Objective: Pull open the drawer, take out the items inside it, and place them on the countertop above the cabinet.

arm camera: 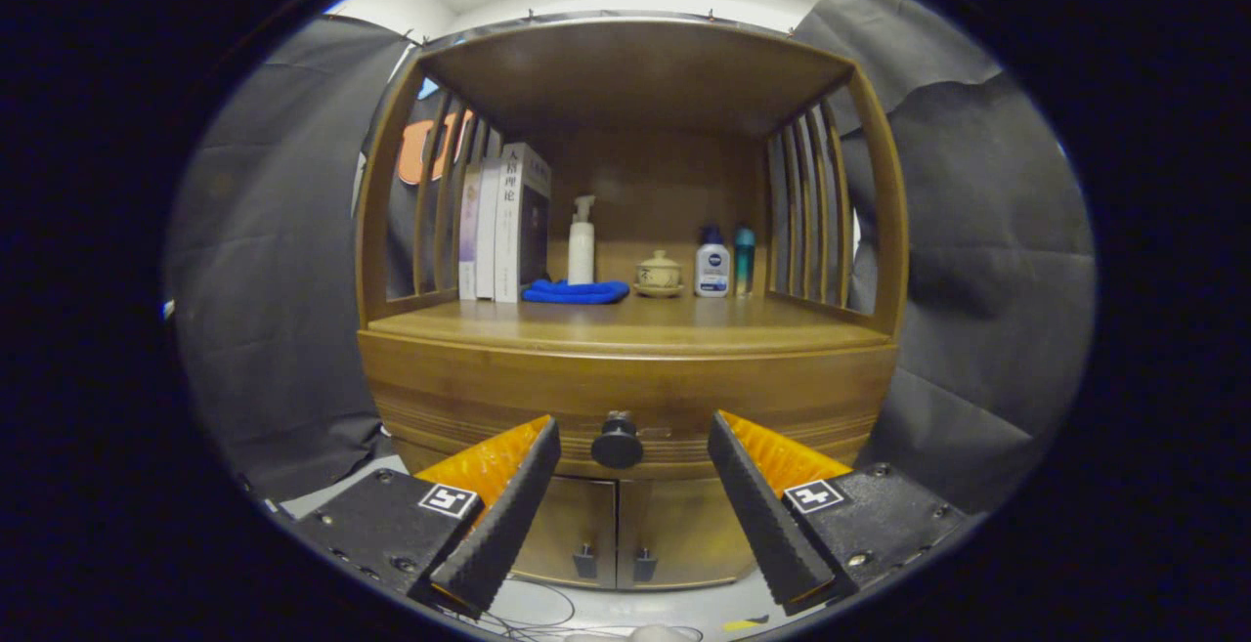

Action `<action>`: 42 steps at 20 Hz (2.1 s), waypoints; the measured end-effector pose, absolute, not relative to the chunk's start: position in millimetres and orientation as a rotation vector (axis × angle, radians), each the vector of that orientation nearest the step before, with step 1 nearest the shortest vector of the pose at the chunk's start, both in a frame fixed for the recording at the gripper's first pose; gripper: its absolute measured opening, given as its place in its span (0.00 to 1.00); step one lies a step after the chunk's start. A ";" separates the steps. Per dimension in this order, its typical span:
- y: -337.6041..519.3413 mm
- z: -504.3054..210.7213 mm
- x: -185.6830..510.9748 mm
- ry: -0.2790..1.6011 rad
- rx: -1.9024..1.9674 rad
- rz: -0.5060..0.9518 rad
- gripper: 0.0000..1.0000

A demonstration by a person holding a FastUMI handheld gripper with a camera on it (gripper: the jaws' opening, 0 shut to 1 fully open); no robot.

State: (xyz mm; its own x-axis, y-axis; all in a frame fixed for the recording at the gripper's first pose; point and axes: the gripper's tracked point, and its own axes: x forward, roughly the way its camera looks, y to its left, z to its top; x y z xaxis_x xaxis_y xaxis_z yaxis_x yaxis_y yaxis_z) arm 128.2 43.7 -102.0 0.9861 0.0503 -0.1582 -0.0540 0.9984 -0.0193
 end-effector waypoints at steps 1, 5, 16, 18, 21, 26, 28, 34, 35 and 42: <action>45.2 -107.1 138.4 0.168 -0.018 0.051 0.99; 50.0 -123.9 168.5 0.208 0.015 0.044 0.95; 56.8 -152.9 199.1 0.261 0.015 0.027 0.56; 54.0 -152.3 198.8 0.265 0.019 0.027 0.50; 54.1 -153.4 196.1 0.287 0.030 0.027 0.44; 54.1 -153.9 197.0 0.302 0.027 0.034 0.37; 54.5 -153.8 195.6 0.308 0.028 0.033 0.36; 52.8 -154.1 191.2 0.322 0.018 0.040 0.35; 52.5 -155.0 193.0 0.323 0.017 0.040 0.35; 48.1 -157.2 188.1 0.326 0.024 0.045 0.35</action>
